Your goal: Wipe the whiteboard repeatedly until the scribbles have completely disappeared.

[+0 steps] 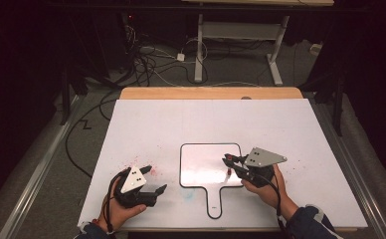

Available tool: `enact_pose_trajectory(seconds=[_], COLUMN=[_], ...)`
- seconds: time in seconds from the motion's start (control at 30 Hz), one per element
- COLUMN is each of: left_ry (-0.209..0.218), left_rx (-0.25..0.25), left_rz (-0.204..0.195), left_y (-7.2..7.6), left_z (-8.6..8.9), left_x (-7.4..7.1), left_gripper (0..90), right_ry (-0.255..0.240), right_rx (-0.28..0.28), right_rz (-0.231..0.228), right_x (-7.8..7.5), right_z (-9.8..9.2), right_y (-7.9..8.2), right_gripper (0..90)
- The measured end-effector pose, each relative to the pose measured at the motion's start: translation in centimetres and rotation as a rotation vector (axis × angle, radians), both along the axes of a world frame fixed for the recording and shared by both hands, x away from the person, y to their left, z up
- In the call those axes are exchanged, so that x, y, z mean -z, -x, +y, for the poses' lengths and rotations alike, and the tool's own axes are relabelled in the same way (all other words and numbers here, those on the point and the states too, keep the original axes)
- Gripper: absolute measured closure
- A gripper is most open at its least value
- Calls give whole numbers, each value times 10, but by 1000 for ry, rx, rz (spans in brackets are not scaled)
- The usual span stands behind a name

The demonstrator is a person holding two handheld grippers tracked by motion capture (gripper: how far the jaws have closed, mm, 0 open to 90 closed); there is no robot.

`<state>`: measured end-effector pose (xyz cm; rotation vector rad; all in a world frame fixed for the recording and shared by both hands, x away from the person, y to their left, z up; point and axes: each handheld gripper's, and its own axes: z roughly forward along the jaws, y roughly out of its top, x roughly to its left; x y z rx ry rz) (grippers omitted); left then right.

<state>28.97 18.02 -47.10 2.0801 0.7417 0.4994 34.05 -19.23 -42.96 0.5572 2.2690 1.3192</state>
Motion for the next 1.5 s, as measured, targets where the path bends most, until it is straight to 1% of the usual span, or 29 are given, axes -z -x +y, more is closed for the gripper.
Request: enact_pose_trajectory(seconds=[0.07,0.17,0.27,0.33,0.4,0.47,0.57,0.63,0.73,0.77,0.9,0.97,1.07,1.13,1.33,1.5], left_ry=[0,-2,2,-2,-4,-7,-6,-3,-6,-7,-5,-4,-4,-4,-4,-7], left_rx=[-1,0,0,2,4,7,8,9,14,15,16,16,16,17,19,19], left_rz=[-1,-1,1,4,2,0,-1,-1,-1,-1,0,0,1,2,5,9], left_y=[0,1,0,0,0,0,0,-1,-1,-1,-1,-1,-1,-1,-1,-1], left_z=[0,0,0,-1,-2,-2,-2,-2,-3,-3,-3,-3,-2,-2,-3,-4], left_x=[0,0,0,0,0,0,0,0,0,0,0,1,1,1,1,1], left_gripper=[206,206,206,206,206,206,206,206,206,206,206,206,206,206,206,207], right_ry=[8,24,77,66,55,47,34,42,22,9,-18,-21,-1,23,34,44], right_rx=[0,13,51,65,72,58,25,8,-12,-21,-48,-48,-55,-44,11,40], right_rz=[0,-2,-30,-12,-3,-4,-10,-31,-45,-45,-51,-56,-71,-82,-71,-67], right_x=[-1,-2,-4,-5,-5,-4,-2,-1,2,3,7,7,7,6,3,2], right_z=[-1,-8,-16,-22,-24,-21,-10,-2,9,12,24,28,30,27,-1,-16], right_y=[2,4,7,8,8,9,11,12,13,12,11,11,11,12,12,14], right_gripper=[808,808,808,808,808,808,808,808,808,809,809,809,808,809,808,808])
